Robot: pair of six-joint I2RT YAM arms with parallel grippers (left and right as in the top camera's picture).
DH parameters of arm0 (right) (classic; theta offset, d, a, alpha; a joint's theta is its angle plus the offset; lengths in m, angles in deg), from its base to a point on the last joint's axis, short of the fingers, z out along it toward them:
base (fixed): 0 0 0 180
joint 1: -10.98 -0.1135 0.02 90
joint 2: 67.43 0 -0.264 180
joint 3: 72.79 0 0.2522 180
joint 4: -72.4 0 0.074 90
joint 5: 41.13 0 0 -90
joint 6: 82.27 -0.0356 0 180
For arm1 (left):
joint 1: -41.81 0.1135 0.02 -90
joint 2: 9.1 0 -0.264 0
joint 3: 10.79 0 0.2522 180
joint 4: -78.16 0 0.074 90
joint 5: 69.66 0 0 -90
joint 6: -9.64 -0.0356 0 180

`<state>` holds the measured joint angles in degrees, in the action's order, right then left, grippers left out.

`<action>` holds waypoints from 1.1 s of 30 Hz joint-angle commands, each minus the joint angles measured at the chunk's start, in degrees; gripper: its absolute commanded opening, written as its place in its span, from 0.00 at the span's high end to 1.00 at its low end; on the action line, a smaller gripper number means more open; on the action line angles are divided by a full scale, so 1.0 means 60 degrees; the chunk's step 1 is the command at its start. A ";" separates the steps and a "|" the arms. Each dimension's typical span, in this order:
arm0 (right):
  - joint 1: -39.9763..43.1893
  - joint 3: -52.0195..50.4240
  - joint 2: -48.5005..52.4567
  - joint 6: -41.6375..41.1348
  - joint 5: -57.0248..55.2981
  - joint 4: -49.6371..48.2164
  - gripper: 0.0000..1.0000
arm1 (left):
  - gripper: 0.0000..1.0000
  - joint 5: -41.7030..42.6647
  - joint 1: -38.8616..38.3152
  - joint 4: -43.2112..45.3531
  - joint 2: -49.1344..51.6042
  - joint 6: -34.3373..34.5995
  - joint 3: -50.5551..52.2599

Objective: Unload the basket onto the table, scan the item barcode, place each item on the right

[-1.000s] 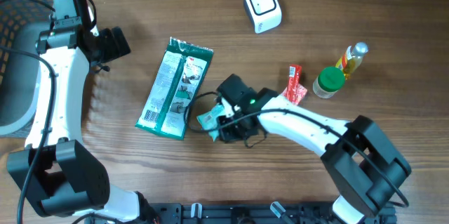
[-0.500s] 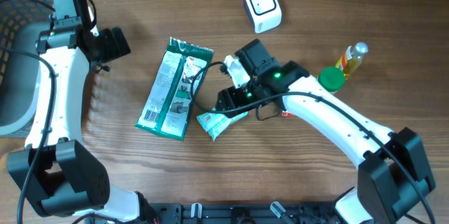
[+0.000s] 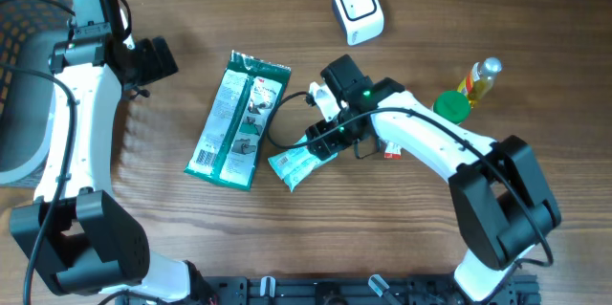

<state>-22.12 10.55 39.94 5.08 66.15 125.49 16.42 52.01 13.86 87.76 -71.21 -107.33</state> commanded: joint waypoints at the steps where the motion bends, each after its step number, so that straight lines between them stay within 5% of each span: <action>1: 0.0040 0.0000 0.0310 0.0197 -0.0098 -0.0011 0.28 | 0.00 0.0076 0.0033 0.0025 -0.0018 0.0022 -0.0069; 24: 0.0033 -0.0903 0.0521 -0.0051 0.0364 -0.0914 0.38 | 0.00 0.0076 0.0036 0.0025 -0.0018 0.0022 -0.0069; 30: 0.0029 -0.0903 0.0521 0.0357 0.0663 -0.0922 0.59 | 0.00 0.0076 0.0033 0.0025 -0.0018 0.0022 -0.0069; 33: 0.0033 -0.0903 0.0521 0.0379 0.0696 -0.0922 0.85 | 0.00 0.0076 0.0033 0.0025 -0.0018 0.0022 -0.0069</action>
<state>-21.97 6.24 41.78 6.19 70.92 119.74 16.42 52.01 13.86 87.76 -71.19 -107.33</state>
